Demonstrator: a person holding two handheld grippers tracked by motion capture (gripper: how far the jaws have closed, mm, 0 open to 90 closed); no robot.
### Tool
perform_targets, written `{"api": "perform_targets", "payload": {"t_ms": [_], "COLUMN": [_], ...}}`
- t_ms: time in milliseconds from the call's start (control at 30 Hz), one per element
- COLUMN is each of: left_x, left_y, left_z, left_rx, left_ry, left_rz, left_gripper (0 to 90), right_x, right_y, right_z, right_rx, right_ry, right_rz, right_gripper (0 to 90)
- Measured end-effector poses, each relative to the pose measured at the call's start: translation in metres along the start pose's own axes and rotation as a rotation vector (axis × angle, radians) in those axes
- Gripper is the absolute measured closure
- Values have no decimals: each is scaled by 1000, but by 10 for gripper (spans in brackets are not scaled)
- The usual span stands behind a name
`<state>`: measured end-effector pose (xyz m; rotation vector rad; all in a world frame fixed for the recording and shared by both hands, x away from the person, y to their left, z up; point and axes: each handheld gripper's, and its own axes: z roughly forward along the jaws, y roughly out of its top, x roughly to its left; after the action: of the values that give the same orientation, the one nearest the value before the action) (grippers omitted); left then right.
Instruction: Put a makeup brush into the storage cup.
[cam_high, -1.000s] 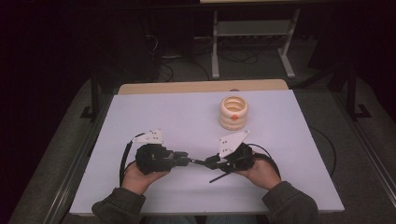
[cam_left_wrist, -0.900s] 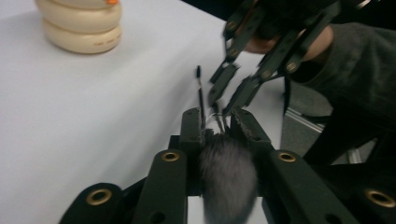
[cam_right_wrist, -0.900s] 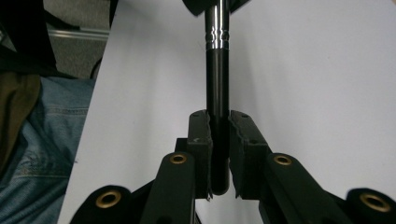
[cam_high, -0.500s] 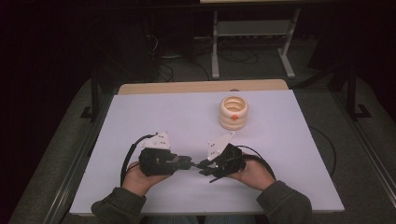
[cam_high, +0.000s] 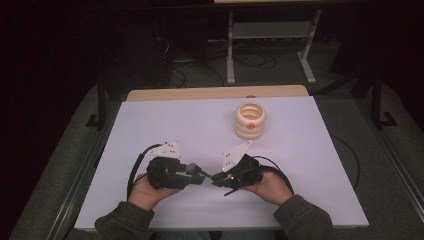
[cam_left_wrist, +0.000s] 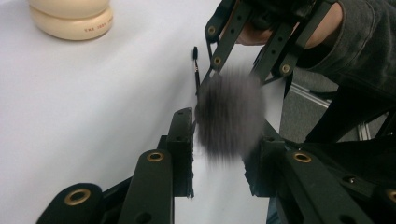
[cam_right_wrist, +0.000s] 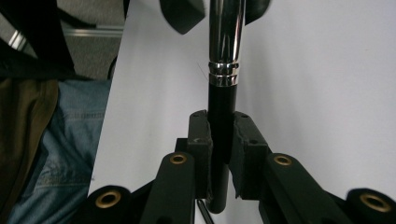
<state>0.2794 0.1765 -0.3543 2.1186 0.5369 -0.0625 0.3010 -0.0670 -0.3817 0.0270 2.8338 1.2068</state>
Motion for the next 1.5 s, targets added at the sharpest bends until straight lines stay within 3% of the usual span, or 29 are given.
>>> {"api": "perform_targets", "payload": {"t_ms": [133, 300, 433, 533, 600, 800, 1133, 1267, 1500], "left_x": [0, 0, -1, -2, -3, -4, -6, -5, -2], "left_y": [1, 4, 6, 8, 8, 9, 13, 12, 9], "left_z": [1, 1, 2, 4, 7, 14, 17, 15, 7], "left_rx": [-17, -32, -29, -2, 20, 87, 107, 103, 74], "left_ry": [-3, -19, -17, -10, 0, 24, 24, 6, 38], "left_rz": [-2, 4, 7, 21, 31, 59, 79, 61, 30], "left_gripper": [676, 755, 769, 774, 775, 776, 773, 732, 602], "right_x": [1, 2, 2, 1, 1, 4, 6, 5, -1], "right_y": [2, 3, 2, 1, 2, 9, 14, 12, 1], "right_z": [0, 3, 3, 5, 6, 5, 5, 4, -3], "right_rx": [-23, -11, -18, -7, -16, -3, -3, -14, -21], "right_ry": [-10, -11, -12, -3, -13, -23, -9, -3, -10], "right_rz": [4, 0, -2, 13, 31, 27, 28, 35, 105], "right_gripper": [784, 784, 784, 767, 706, 708, 770, 774, 774]}}
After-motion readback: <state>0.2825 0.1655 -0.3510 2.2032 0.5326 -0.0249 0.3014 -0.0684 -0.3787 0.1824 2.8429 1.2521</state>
